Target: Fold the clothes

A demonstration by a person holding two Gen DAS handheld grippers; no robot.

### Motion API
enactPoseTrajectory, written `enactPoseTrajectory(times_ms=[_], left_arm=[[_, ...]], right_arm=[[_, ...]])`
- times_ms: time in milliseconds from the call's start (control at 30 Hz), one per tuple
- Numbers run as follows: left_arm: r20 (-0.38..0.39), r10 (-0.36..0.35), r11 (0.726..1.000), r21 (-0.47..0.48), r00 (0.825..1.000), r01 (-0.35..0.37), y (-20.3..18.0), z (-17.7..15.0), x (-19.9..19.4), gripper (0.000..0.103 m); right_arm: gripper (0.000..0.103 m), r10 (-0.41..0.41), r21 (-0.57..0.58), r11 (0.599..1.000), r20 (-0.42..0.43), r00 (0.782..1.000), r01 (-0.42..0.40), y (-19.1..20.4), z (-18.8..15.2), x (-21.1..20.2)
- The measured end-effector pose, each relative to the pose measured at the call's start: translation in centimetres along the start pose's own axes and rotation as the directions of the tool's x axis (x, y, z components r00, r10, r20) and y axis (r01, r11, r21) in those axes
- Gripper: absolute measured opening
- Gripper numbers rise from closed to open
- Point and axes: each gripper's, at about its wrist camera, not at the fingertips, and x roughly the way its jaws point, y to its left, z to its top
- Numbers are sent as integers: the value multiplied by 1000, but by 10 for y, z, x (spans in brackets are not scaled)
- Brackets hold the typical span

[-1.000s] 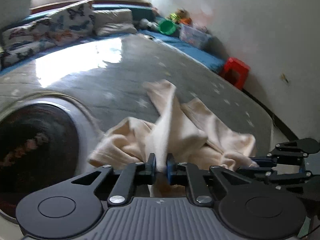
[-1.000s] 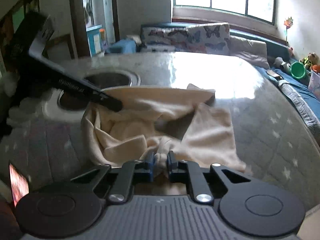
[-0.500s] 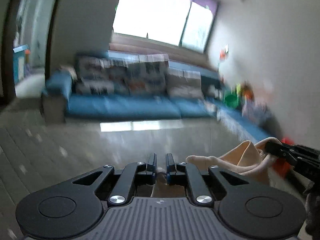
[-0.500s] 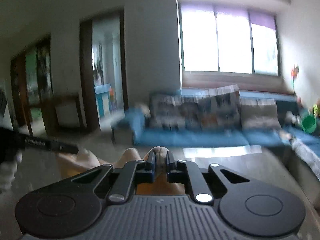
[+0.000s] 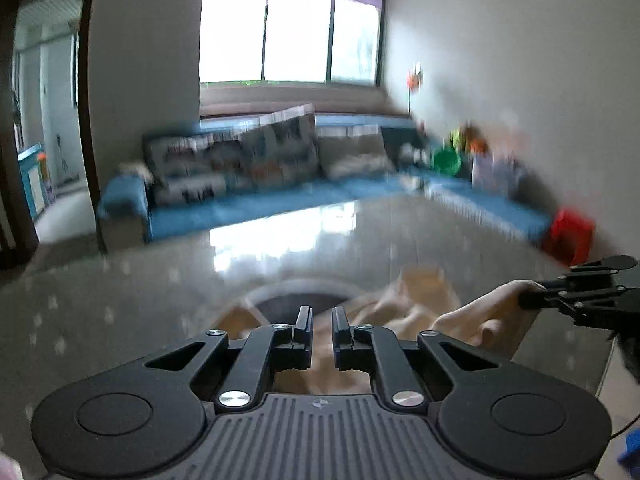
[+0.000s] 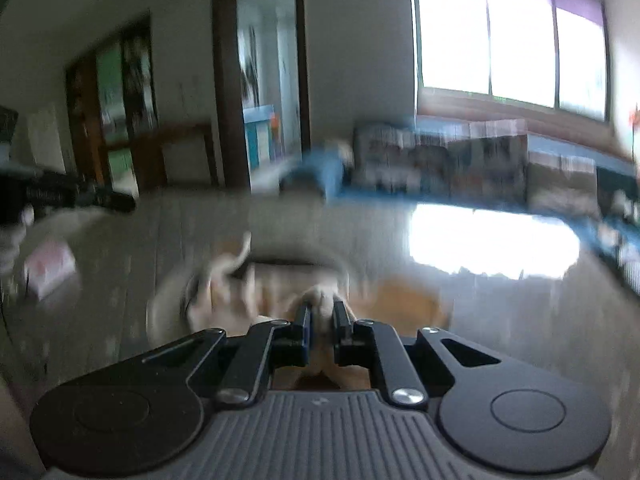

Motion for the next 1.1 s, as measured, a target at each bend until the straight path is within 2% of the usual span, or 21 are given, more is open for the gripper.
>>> enactPoseTrajectory(times_ms=[67,133,167,200,300,367,433,533,700,767,900,967,1100], left_arm=[[-56,-11,1000,6,998,11,-5,-10,13,14],[-86,-37,999,33,996,40,-13,-13,28,23],[-88,-43,997,54,995,48,-18,-12,35,32],[-91,-49,996,75,995,56,-24,-12,42,43],[-124,-58,992,100,991,71,-32,-15,73,54],[-159,-34,994,101,987,50,-31,-21,92,54],[-185,16,994,105,983,4,-30,-28,108,55],[-210,62,996,70,976,-48,-21,-41,118,61],[-256,124,992,27,959,-121,-5,-59,127,62],[-268,95,994,-23,959,-105,2,-63,127,58],[-265,51,994,-82,963,-75,12,-66,121,22],[-251,35,993,-102,967,-62,15,-66,117,12],[-220,30,991,-120,975,-58,16,-66,100,8]], right_arm=[[9,-3,3,1000,-84,997,3,4,-22,2],[11,-9,2,1000,-133,991,10,9,-35,0],[12,-17,-1,1000,-145,989,17,11,-39,-2],[14,-29,-4,1000,-141,990,29,11,-40,-5],[24,-61,0,998,-90,994,61,12,-33,-13],[28,-71,0,997,-52,996,71,10,-26,-12],[35,-66,-10,998,-42,997,66,12,-20,-6],[36,-42,-17,999,-52,998,41,8,-9,15],[36,-13,-6,1000,-84,996,12,15,-10,38],[37,-5,-3,1000,-84,996,4,18,-12,42],[37,-6,10,1000,-88,996,7,18,-15,47],[37,-6,15,1000,-93,996,8,17,-16,50],[36,-15,25,1000,-116,993,18,16,-19,56]])
